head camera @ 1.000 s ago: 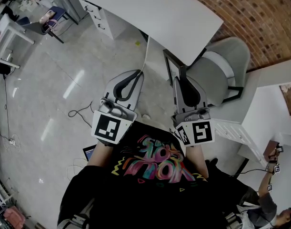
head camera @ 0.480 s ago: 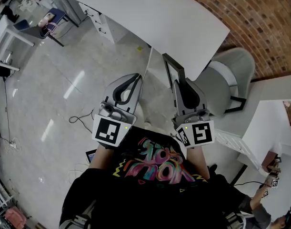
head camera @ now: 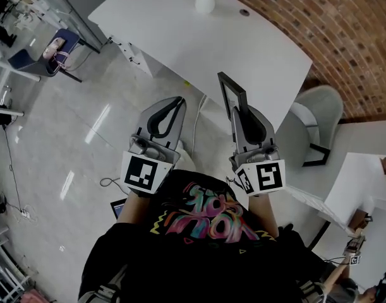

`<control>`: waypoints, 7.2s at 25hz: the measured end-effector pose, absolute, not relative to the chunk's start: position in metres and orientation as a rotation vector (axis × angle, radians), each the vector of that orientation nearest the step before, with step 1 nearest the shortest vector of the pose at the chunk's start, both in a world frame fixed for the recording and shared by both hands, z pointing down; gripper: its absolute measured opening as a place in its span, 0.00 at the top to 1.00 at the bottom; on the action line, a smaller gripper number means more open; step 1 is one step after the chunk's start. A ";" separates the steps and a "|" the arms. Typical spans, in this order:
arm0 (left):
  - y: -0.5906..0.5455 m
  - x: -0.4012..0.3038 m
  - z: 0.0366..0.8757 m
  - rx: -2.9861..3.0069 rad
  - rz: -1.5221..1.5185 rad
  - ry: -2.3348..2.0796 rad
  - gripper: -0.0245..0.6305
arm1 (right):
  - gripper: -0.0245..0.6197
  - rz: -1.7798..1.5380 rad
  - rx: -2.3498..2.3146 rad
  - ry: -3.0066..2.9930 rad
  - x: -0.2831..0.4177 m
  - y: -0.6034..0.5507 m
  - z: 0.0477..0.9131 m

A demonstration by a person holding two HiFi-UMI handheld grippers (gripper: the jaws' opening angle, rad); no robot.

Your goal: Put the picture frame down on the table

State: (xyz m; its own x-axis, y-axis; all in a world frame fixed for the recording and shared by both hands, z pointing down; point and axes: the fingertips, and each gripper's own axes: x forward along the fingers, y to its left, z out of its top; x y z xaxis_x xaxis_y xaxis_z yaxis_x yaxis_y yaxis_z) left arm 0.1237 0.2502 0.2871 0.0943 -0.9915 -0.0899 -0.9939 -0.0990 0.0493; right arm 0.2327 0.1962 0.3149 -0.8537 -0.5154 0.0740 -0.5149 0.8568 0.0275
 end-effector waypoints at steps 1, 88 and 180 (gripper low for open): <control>0.242 0.111 0.287 -2.312 0.154 2.087 0.91 | 0.83 -0.008 0.831 -2.946 0.221 0.188 0.315; -0.200 -0.099 0.316 -2.924 0.090 1.343 0.91 | 0.83 0.517 1.582 -2.597 0.023 -0.202 0.368; -0.196 -0.103 0.348 -2.942 0.016 1.383 0.91 | 0.61 1.237 1.624 -2.277 0.067 -0.202 0.568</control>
